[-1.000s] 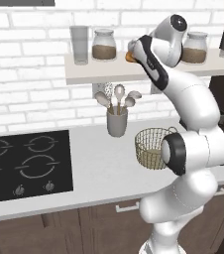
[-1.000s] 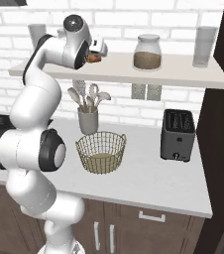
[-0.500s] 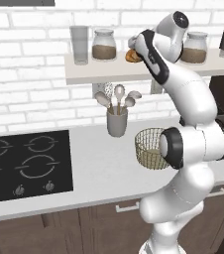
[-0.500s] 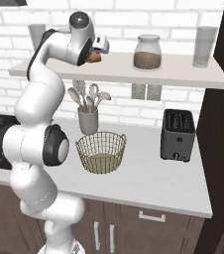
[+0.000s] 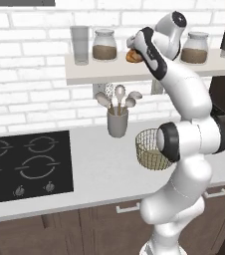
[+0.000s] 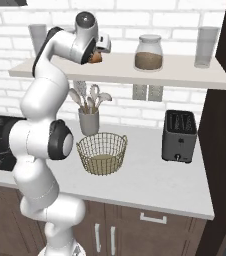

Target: Open the cabinet, pick up the bread from the cabinet and place it in the basket. Then move the basket to the dining counter.

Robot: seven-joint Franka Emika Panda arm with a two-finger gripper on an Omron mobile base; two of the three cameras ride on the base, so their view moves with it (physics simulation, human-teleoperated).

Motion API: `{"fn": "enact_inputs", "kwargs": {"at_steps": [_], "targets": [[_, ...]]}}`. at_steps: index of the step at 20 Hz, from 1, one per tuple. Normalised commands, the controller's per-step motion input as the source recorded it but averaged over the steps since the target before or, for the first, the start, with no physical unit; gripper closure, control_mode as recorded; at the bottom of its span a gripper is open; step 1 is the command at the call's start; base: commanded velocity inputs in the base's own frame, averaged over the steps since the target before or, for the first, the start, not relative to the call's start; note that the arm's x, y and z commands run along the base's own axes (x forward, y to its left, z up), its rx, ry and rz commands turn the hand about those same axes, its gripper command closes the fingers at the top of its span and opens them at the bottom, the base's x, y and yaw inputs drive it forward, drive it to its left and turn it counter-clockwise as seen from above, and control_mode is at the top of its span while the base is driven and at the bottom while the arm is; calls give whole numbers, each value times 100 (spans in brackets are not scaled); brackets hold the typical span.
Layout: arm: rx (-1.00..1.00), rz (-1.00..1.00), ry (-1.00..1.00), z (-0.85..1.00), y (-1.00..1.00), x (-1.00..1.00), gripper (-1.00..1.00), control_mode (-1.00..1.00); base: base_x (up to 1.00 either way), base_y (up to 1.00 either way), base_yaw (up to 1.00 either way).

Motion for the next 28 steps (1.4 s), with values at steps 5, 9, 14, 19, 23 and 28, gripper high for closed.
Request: {"fn": "enact_inputs", "kwargs": {"at_steps": [5, 9, 14, 19, 23, 28], "targets": [[0, 6, 2, -14, 7, 48, -100, -100, 0, 0, 0], [0, 4, 0, -19, 4, 26, -100, -100, 0, 0, 0], [-3, 2, 0, -19, 0, 21, -100, -100, 0, 0, 0], [-5, 1, 0, -25, 0, 20, -100, -100, 0, 0, 0], [-4, 0, 0, -37, 0, 12, -100, -100, 0, 0, 0], [-3, 0, 4, -51, 2, 11, -100, -100, 0, 0, 0]]}}
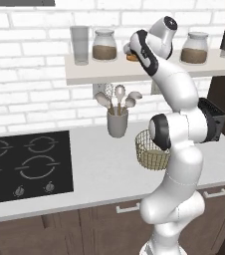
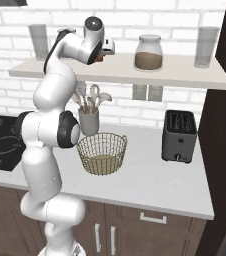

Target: Open the cabinet, pick up the bread from the cabinet and place it in the basket. Then move the basket to the dining counter.

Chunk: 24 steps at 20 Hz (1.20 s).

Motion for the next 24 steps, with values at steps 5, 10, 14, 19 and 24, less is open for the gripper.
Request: {"fn": "enact_inputs", "kwargs": {"at_steps": [5, 10, 14, 19, 24], "targets": [[-2, 0, 4, -43, 15, 31, 100, -100, 0, 0, 0], [0, 0, 4, -38, 1, 8, 100, -100, 0, 0, 0], [0, 0, 2, -23, 0, -33, 100, -100, 0, 0, 0], [0, 0, -2, -3, -13, -92, 100, -100, 0, 0, 0], [1, 0, -6, 0, -16, -100, 100, -100, 0, 0, 0]]}}
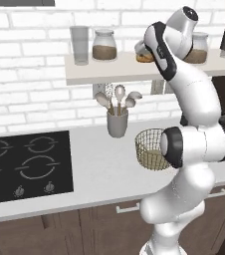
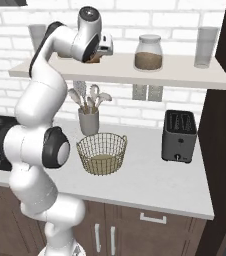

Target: Open the cabinet, pick up the bread from the cabinet and place it in the basket. Then move the basket to the dining counter.

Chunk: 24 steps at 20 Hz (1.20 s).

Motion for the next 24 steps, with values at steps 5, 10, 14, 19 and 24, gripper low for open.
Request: {"fn": "enact_inputs", "kwargs": {"at_steps": [5, 10, 14, 19, 24], "targets": [[7, 0, -9, 1, -27, -100, 100, -100, 0, 0, 0], [6, 0, 0, 16, -16, -100, 100, -100, 0, 0, 0], [4, 0, 0, 9, -14, -100, 100, -100, 0, 0, 0], [2, 0, 2, 9, 0, -100, 100, -100, 0, 0, 0], [1, 0, 9, 0, 0, -100, 100, -100, 0, 0, 0]]}}
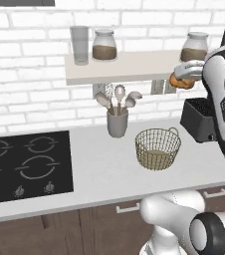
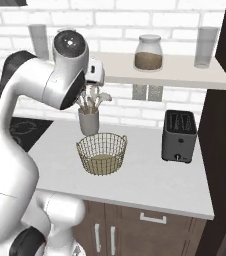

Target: Open the cabinet, pick up the bread from the cabinet and place it in the basket. Then move the basket to the dining counter.

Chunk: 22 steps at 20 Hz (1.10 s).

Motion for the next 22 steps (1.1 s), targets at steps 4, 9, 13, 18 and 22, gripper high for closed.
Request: {"fn": "enact_inputs", "kwargs": {"at_steps": [4, 9, 13, 18, 22], "targets": [[0, -1, 14, -18, 4, -100, 100, -100, 0, 0, 0], [0, -12, 22, -52, 27, -35, 100, -100, 0, 0, 0], [0, -17, 29, -62, 27, 17, 100, -100, 0, 0, 0], [0, -15, 11, -78, 9, 38, 100, -100, 0, 0, 0], [-5, -7, 4, -95, 0, 73, 100, -100, 0, 0, 0]]}}
